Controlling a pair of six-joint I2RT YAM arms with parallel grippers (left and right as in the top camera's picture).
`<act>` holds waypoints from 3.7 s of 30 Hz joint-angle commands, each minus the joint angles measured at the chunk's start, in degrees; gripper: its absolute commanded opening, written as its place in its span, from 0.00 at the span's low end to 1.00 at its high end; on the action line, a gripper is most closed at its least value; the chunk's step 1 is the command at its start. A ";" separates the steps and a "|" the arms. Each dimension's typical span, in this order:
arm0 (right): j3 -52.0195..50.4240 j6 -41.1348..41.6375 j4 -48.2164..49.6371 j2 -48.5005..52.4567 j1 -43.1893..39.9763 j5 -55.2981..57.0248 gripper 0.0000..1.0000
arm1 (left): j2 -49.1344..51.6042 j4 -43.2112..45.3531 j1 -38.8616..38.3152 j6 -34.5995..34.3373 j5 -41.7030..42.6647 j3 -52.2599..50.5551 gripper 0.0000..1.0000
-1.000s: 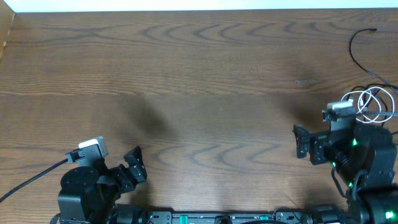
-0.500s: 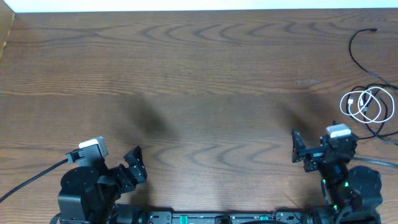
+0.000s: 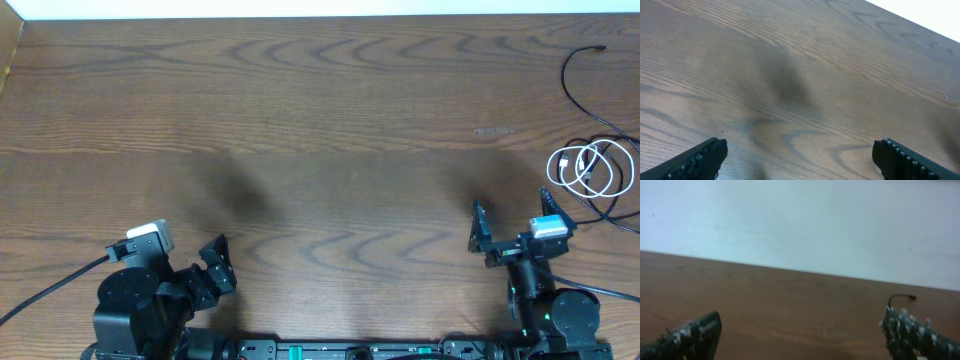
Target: Untangle cables
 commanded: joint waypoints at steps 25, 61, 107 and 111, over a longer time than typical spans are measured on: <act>-8.02 -3.91 0.96 -0.50 -1.22 1.11 0.99 | -0.11 -0.02 -0.13 -0.35 -0.72 -0.33 0.98; -8.02 -3.91 0.96 -0.50 -1.22 1.11 0.99 | -0.11 -0.02 -0.13 -0.35 -0.72 -0.33 0.98; -8.02 -3.91 0.98 -0.50 -1.22 1.11 0.99 | -24.28 65.72 4.00 20.17 -2.01 -53.57 0.98; -8.02 -3.91 0.96 -0.50 -1.22 1.11 0.99 | -24.30 64.24 4.02 24.96 -0.48 -53.57 0.98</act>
